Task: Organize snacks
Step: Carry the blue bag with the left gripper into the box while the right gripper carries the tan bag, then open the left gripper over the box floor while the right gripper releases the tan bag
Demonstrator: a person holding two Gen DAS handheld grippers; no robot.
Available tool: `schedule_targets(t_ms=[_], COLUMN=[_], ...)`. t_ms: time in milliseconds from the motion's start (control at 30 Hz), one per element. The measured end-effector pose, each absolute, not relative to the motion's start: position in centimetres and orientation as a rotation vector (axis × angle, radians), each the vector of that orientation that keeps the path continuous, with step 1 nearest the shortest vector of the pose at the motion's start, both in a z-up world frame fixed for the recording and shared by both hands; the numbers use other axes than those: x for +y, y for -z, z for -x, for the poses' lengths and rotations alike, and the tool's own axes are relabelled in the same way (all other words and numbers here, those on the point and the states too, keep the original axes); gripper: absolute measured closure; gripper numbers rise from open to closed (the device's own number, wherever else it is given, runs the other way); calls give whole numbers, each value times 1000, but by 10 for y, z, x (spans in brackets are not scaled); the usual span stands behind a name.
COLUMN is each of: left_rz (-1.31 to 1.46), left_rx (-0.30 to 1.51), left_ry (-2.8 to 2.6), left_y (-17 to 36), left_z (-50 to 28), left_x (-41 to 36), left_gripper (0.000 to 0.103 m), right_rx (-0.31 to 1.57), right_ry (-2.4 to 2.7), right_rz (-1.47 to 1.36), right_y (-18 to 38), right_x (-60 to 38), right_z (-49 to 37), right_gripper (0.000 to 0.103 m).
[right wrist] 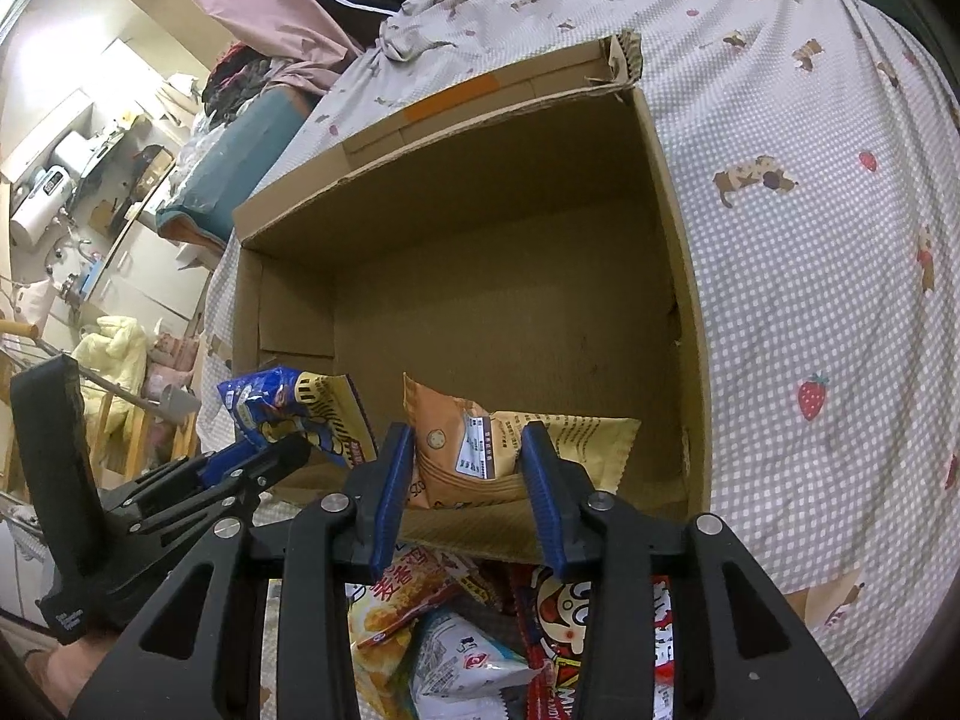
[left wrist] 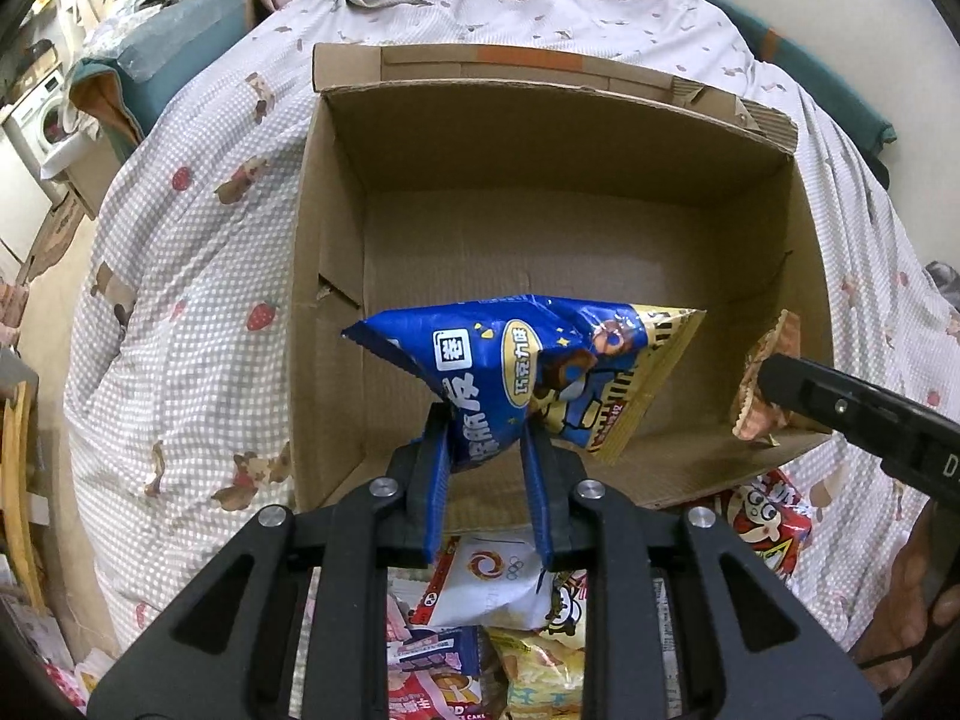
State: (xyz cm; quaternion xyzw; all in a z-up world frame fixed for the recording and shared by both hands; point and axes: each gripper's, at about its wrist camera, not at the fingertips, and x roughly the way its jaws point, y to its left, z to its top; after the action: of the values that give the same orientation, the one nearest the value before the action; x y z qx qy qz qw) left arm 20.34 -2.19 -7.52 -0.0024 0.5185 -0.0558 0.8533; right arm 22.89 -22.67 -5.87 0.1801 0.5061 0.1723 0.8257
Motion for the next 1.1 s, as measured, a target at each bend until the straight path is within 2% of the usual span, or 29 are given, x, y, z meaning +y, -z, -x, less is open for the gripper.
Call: schedule_targets(t_ms=[567,600,633,667,700,867,1000,1100], left_rz=[-5,1,4,7,9,-14,10,25], left_rx=[1063,1063,1062,1056,1049,1043,1052,1055], left_ry=[116,119,119,115,112,94,91,98], left_y=[71,70,69,68,67,66,67,66], left_z=[-199,-199,-198,-198,-197,-198,-200,-200], left_x=[-24,-23,-23,-22,-22,-22,-19,-17], left_gripper=[81,75,69,56,48,27,24,24], right_rx=[1052,1048,1040,1028,1015,983,980,979], right_ry=[-397,-398,-395,-391,-392,-391,-369,-363], right_rz=[-390,-389,-390,-397,-403,-406,-404,-402], right_y=[54,53,52,50,48,42,43,42], right_x=[-226,-225,-226,-227,-228,-232,-235,-235], right_z=[-228,-228,-227,-227,-226,-225,-223,-224], right_gripper=[59,49,36,30,23,17,5,3])
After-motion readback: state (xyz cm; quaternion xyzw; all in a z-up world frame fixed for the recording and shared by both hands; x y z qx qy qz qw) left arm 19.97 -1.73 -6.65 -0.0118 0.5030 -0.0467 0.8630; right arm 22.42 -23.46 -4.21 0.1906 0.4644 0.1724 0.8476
